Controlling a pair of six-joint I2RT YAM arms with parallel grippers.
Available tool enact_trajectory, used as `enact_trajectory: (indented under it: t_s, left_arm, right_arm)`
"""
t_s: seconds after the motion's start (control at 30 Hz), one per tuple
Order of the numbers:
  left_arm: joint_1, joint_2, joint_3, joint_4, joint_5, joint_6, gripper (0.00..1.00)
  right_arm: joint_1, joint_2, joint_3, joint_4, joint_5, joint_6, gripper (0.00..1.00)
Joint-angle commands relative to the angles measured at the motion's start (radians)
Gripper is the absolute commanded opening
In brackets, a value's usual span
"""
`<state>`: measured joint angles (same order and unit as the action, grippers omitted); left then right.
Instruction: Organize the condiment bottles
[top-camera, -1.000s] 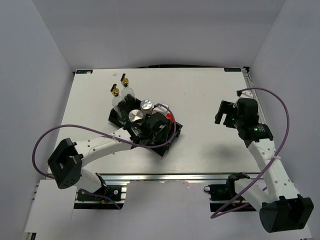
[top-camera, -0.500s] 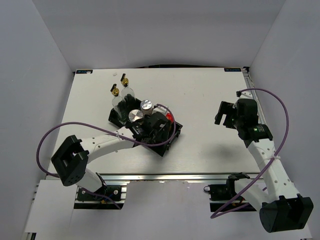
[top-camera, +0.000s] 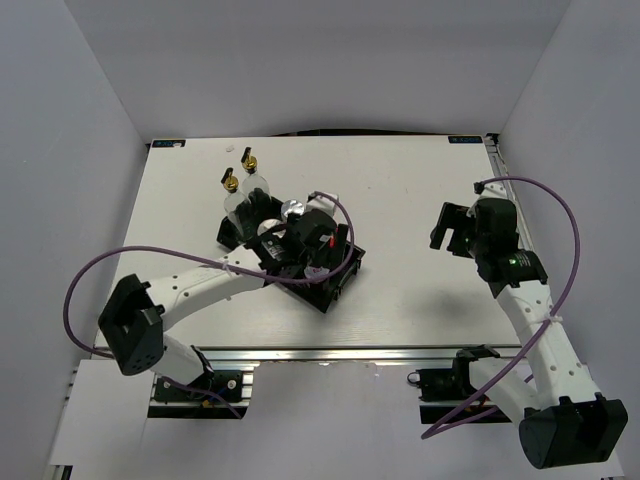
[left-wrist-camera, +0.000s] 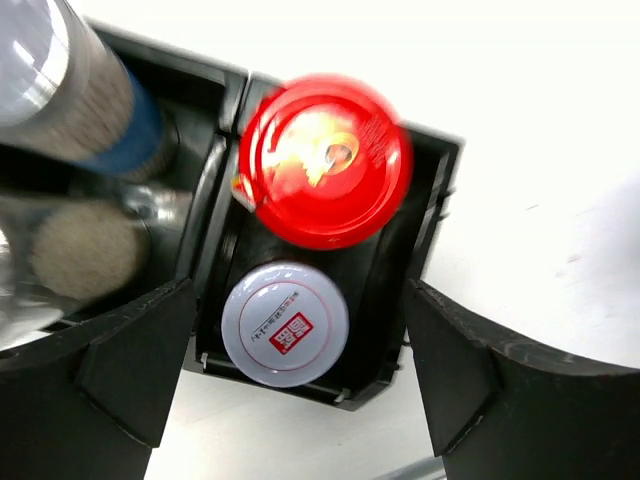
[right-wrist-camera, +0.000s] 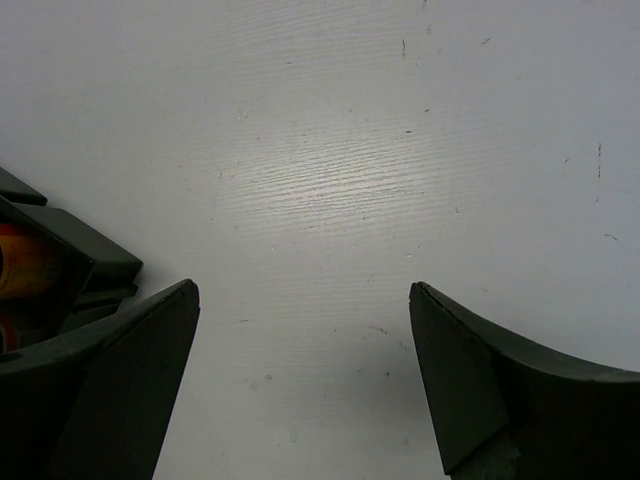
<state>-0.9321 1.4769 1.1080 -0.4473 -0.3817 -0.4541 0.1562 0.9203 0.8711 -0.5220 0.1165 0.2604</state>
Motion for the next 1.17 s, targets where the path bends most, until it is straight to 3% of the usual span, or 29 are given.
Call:
enact_trajectory:
  t_s: [0.0,0.17,0.27,0.47,0.67,0.73,0.77,0.9,1.13]
  left_arm:
    - [0.003,-0.105,0.114,-0.05,-0.051,0.028,0.95]
    - [0.01,-0.168,0.171,-0.102,-0.247,0.038,0.98]
    - [0.1,-0.196,0.2,-0.1,-0.266,0.042,0.98]
    - [0.465,-0.28,0.266,-0.033,-0.119,0.069,0.98]
    - [0.654,-0.322,0.253,-0.053,-0.097,0.058,0.98]
    - [0.768,-0.328,0.214,-0.047,-0.102,0.034,0.98]
    - [0.862,-0.328,0.199,-0.033,-0.065,0.022,0.98]
    - [1.057,-0.365,0.092,0.022,0.072,-0.035,0.98]
    - [1.069,-0.406,0.026,0.056,0.041,0.003,0.98]
  right_arm:
    - [-0.007,-0.026,0.016,0.025,0.014,-0.006,0.89]
    - [-0.007,-0.012,0.037,0.011,0.023,-0.003,0.89]
    - [-0.007,-0.002,0.052,0.014,0.012,0.005,0.89]
    - [-0.007,0.023,0.085,0.027,0.018,0.02,0.89]
    - [-0.007,0.069,0.111,0.027,0.063,0.039,0.89]
    - [-0.007,0.077,0.112,0.028,0.09,0.042,0.89]
    - [-0.009,0.083,0.111,0.034,0.097,0.046,0.89]
    - [-0.007,0.094,0.114,0.057,0.092,0.051,0.89]
    - [-0.006,0.063,0.08,0.094,0.16,0.08,0.89]
